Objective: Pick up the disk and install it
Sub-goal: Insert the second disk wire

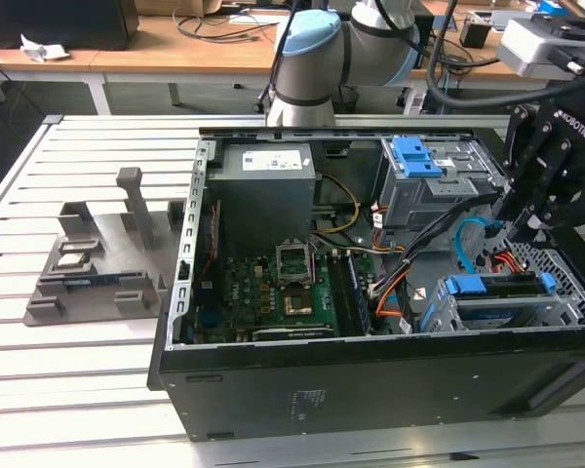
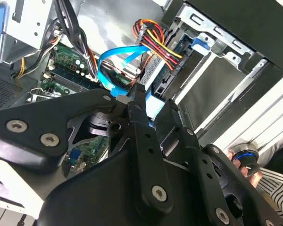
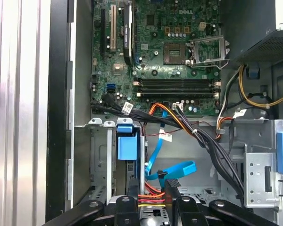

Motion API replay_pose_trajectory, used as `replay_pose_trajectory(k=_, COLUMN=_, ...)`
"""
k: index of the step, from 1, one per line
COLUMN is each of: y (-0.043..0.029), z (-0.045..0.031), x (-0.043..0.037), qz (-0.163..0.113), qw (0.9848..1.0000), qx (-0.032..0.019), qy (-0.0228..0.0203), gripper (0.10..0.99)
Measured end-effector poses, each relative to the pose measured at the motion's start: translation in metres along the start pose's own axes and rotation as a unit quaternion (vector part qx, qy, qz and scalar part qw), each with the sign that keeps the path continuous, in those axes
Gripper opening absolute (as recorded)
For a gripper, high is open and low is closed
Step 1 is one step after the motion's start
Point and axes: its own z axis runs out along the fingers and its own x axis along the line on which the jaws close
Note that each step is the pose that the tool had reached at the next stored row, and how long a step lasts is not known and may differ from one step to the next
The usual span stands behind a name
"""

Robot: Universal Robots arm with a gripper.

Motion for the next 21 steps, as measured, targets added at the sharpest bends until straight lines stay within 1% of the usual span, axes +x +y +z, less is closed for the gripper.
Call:
replay_pose_trajectory(k=3, y=0.0036, z=0.0011, x=-0.0026, qz=-0.005, qw=1.0000, qx=0.0002, qy=0.0003, gripper=0.361)
replay_pose_trajectory(k=4, y=0.0051, z=0.0026, x=-0.0029, qz=-0.010, qw=0.9999, qx=0.0003, qy=0.0005, gripper=0.361)
replay_pose_trajectory(k=6, y=0.0056, z=0.0052, x=-0.0031, qz=-0.024, qw=0.9997, qx=0.0006, qy=0.0015, gripper=0.361)
replay_pose_trajectory(k=7, y=0.0061, z=0.0072, x=-0.0032, qz=-0.039, qw=0.9992, qx=0.0010, qy=0.0024, gripper=0.361)
replay_pose_trajectory(k=8, y=0.0060, z=0.0098, x=-0.0036, qz=-0.045, qw=0.9990, qx=0.0012, qy=0.0026, gripper=0.361)
replay_pose_trajectory(k=9, y=0.0059, z=0.0111, x=-0.0037, qz=-0.045, qw=0.9990, qx=0.0012, qy=0.0026, gripper=0.361)
replay_pose_trajectory(k=13, y=0.0059, z=0.0111, x=-0.0037, qz=-0.045, qw=0.9990, qx=0.0012, qy=0.0025, gripper=0.361)
replay_pose_trajectory(k=14, y=0.0059, z=0.0111, x=-0.0037, qz=-0.045, qw=0.9990, qx=0.0012, qy=0.0025, gripper=0.345)
replay_pose_trajectory(k=15, y=0.0059, z=0.0111, x=-0.0037, qz=-0.045, qw=0.9990, qx=0.0012, qy=0.0025, gripper=0.278)
replay_pose_trajectory(k=16, y=0.0059, z=0.0112, x=-0.0037, qz=-0.045, qw=0.9990, qx=0.0012, qy=0.0024, gripper=0.278)
replay_pose_trajectory(k=18, y=0.0059, z=0.0112, x=-0.0037, qz=-0.045, qw=0.9990, qx=0.0012, qy=0.0024, gripper=0.161)
replay_pose_trajectory(k=21, y=0.0059, z=0.0112, x=-0.0037, qz=-0.045, qw=0.9990, qx=0.0012, qy=0.0024, gripper=0.161)
